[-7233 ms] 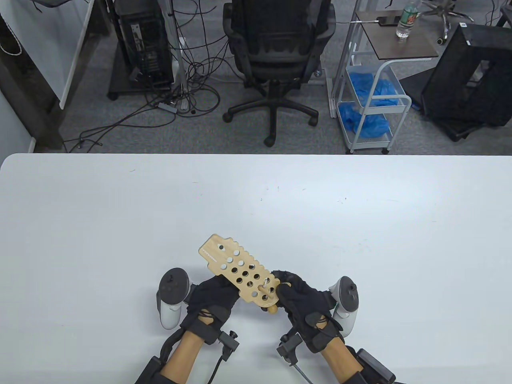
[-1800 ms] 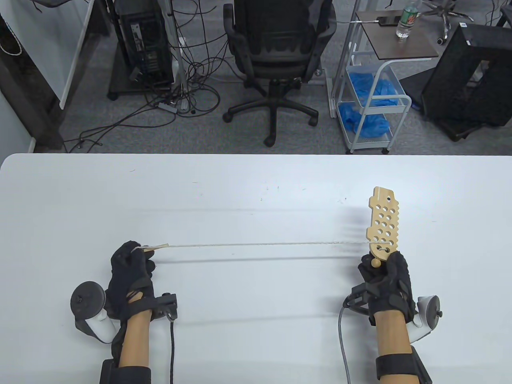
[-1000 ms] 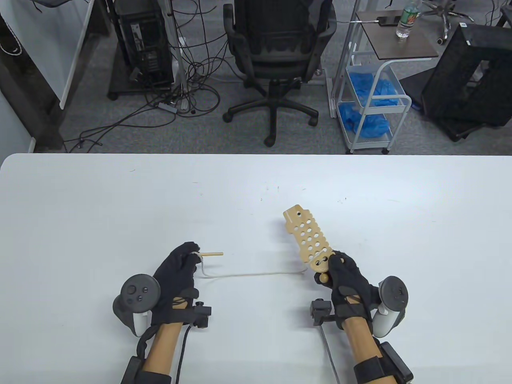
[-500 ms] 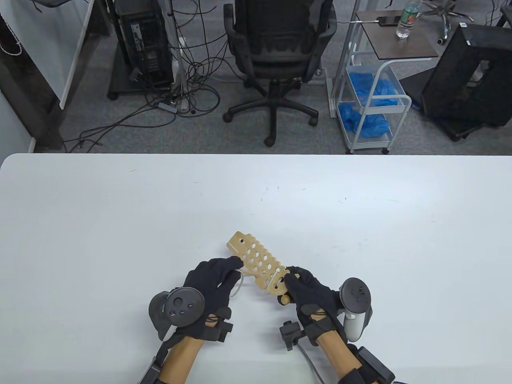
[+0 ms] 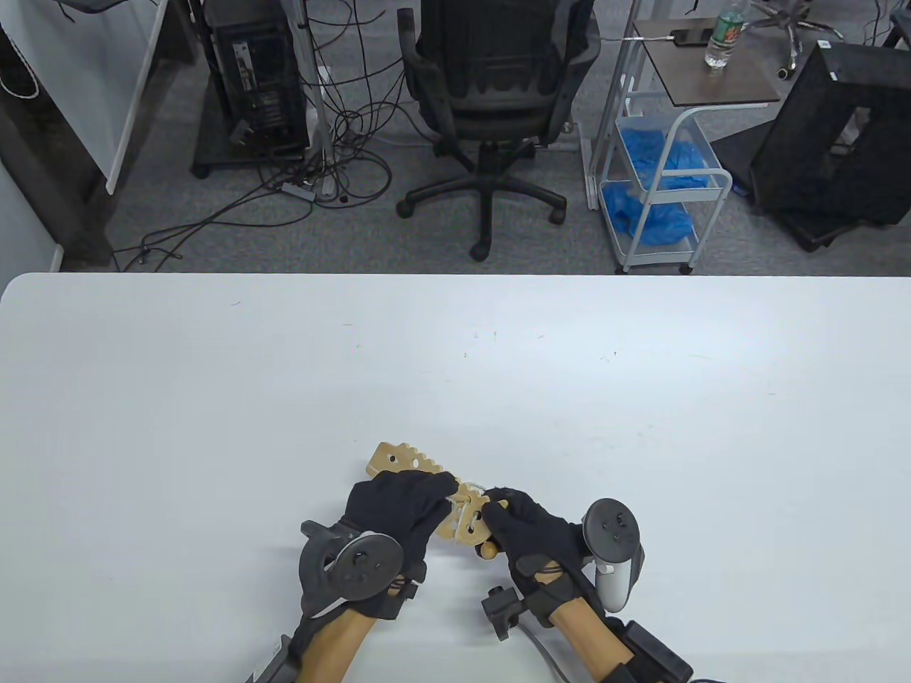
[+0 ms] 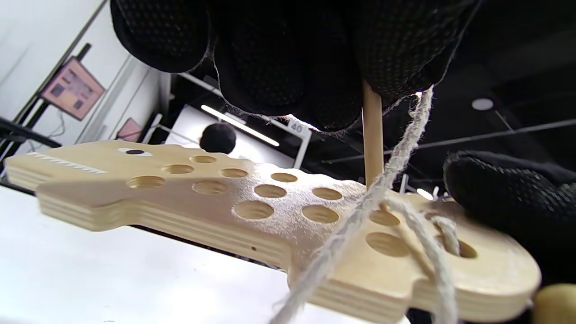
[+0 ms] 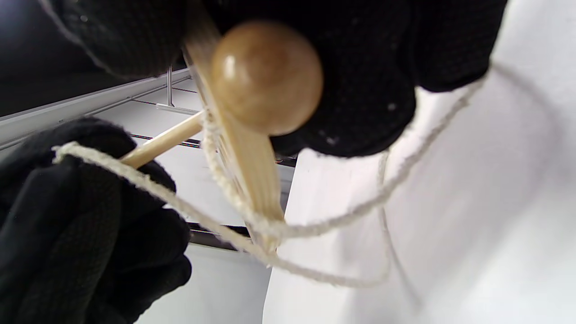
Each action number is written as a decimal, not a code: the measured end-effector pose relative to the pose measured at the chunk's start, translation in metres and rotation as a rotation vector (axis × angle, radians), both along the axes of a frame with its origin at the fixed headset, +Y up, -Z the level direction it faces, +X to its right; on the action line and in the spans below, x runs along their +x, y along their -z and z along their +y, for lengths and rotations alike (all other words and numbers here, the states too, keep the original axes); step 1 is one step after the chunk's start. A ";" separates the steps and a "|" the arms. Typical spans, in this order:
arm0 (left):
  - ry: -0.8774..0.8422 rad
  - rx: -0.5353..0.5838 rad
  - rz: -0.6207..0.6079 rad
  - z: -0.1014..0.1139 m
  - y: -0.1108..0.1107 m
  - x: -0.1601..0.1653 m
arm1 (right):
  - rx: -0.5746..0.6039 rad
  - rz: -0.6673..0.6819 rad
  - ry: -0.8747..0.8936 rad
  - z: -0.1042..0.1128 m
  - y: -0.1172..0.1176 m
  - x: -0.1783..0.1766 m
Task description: Remove rope from all holes on crocodile lacing toy
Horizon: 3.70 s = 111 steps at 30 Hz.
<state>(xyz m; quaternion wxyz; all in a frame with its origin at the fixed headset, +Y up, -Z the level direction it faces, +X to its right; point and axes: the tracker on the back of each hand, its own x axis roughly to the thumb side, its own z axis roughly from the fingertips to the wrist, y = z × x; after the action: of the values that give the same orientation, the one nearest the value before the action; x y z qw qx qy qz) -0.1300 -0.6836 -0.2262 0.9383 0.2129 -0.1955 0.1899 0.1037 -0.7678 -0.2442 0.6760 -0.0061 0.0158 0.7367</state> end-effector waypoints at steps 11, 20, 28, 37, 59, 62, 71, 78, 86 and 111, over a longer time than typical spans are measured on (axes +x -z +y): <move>0.146 0.060 -0.025 0.001 -0.007 0.014 | -0.030 0.029 0.095 0.001 -0.002 -0.005; -0.056 0.005 0.008 0.003 0.001 -0.009 | 0.007 -0.067 0.202 0.011 -0.002 0.012; -0.258 -0.159 0.082 -0.011 0.019 -0.036 | 0.007 -0.100 0.454 0.014 0.001 0.026; -0.518 -0.456 -0.216 -0.033 0.031 -0.022 | 0.012 0.130 0.515 0.018 0.005 0.008; -0.492 -0.555 -0.405 -0.030 0.030 -0.011 | -0.044 0.297 0.556 0.015 0.004 -0.006; -0.441 -0.529 -0.360 -0.027 0.029 -0.013 | -0.030 0.261 0.537 0.016 0.006 0.001; -0.301 -0.437 -0.173 -0.027 0.034 -0.031 | 0.014 0.153 0.381 0.016 0.015 0.026; -0.253 -0.342 -0.022 -0.025 0.035 -0.047 | 0.008 0.052 0.334 0.011 0.019 0.043; -0.221 -0.291 0.131 -0.023 0.037 -0.063 | 0.012 -0.081 0.265 0.012 0.023 0.068; -0.343 -0.289 0.317 -0.028 0.042 -0.103 | -0.035 -0.375 0.417 0.001 0.024 0.127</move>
<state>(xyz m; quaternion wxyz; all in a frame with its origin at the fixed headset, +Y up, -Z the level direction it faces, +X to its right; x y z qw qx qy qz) -0.2331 -0.7118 -0.2683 0.9320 0.1337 0.0219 0.3361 0.2304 -0.7668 -0.2678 0.8040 -0.1505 -0.0958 0.5672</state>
